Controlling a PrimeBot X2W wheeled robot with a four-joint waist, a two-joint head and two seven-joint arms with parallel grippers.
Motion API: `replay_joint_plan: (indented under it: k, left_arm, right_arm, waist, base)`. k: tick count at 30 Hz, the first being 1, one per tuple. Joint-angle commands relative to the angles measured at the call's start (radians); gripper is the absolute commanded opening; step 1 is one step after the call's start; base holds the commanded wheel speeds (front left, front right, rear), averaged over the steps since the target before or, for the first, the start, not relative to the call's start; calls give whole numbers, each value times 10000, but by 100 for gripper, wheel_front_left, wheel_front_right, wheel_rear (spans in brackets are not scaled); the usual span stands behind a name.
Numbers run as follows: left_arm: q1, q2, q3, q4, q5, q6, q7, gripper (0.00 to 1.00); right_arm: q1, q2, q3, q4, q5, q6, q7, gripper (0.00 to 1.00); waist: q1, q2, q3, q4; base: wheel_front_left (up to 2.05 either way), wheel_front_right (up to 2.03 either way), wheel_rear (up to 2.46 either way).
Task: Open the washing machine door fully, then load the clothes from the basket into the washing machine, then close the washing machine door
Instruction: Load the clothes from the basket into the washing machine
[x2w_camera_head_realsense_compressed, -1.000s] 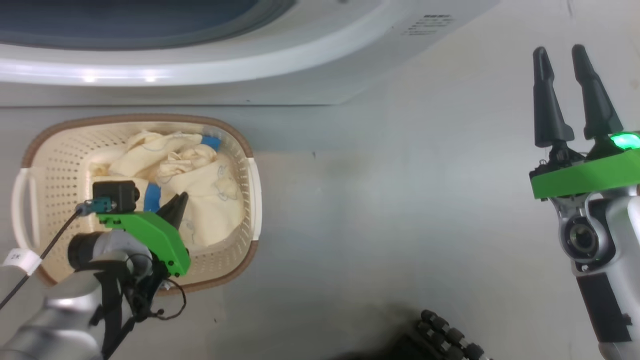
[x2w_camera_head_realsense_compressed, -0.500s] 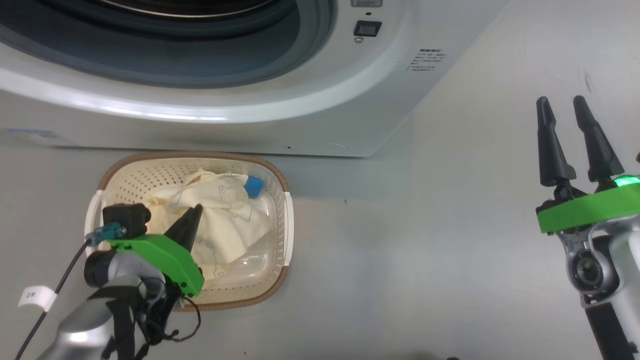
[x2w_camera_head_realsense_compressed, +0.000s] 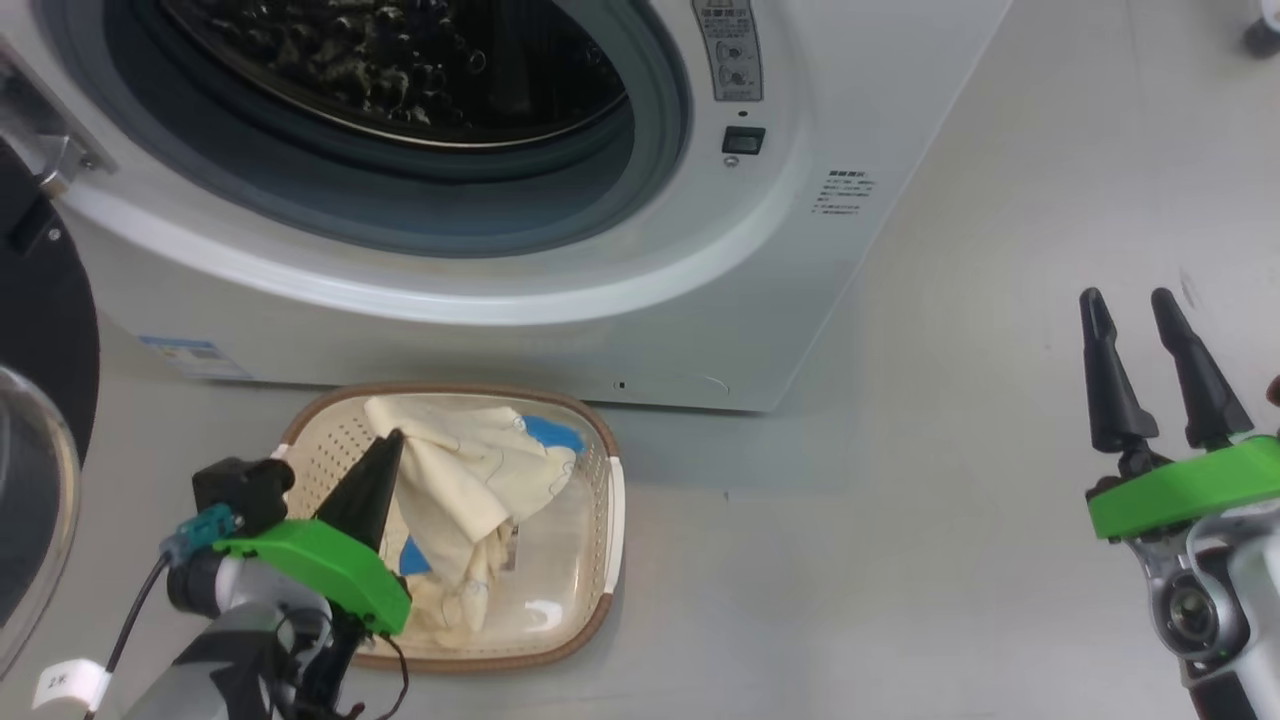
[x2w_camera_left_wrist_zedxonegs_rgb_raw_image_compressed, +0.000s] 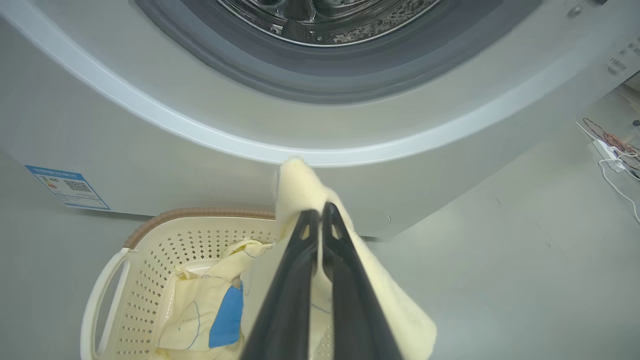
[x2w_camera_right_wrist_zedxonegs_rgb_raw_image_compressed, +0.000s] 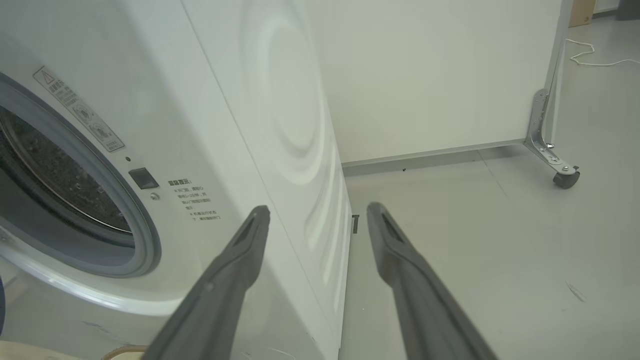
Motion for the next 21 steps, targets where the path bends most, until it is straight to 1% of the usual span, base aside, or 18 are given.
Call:
replay_joint_plan:
  k: [1, 11, 21]
  left_arm:
    - [-17, 249, 662, -444, 291, 2, -141, 0]
    - [1045, 301, 2295, -1925, 1806, 2, -141, 0]
    - [2104, 249, 3822, -3595, 3049, 2, -141, 0]
  right_arm:
    - [139, -328, 30, -229, 72, 104, -94, 100]
    - [828, -486, -174, -192, 115, 104, -94, 100]
    - [1225, -531, -483, -240, 108, 104, -94, 100]
  waist:
    - [1, -1, -353, 160]
    - [1, -1, -1047, 454]
    - [1, -1, -1331, 662]
  base:
    - [0, 0, 0]
    - [0, 0, 0]
    - [0, 0, 0]
